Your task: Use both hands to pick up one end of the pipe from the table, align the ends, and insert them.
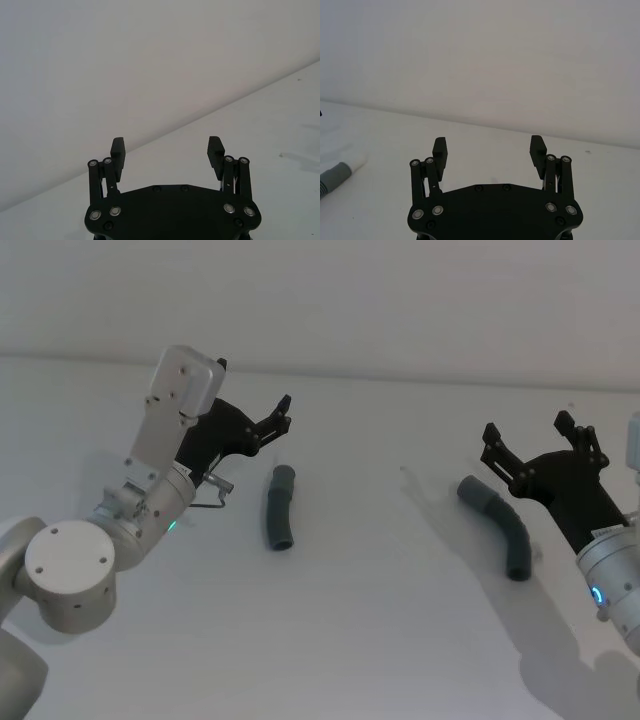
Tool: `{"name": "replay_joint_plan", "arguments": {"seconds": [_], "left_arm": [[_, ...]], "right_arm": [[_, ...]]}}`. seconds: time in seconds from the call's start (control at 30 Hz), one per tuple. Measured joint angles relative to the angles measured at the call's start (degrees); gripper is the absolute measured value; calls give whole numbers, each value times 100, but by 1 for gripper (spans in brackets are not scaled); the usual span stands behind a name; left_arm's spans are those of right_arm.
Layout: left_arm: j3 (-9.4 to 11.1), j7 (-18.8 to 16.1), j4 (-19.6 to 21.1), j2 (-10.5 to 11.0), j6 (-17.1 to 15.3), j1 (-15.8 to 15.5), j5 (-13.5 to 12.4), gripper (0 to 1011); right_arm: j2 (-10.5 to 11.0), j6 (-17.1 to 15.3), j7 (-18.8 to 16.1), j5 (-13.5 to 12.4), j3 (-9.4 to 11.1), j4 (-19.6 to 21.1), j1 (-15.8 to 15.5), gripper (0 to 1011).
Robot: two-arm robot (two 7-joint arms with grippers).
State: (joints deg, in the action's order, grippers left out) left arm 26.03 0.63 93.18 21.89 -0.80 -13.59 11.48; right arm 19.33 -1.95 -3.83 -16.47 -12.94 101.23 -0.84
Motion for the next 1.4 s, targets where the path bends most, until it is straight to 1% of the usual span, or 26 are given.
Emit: {"name": "replay_joint_plan", "arguments": {"seconds": [1.4], "left_arm": [[0,0,0,0,0,0,0,1001]], "right_arm": [[0,0,0,0,0,0,0,1004]]}}
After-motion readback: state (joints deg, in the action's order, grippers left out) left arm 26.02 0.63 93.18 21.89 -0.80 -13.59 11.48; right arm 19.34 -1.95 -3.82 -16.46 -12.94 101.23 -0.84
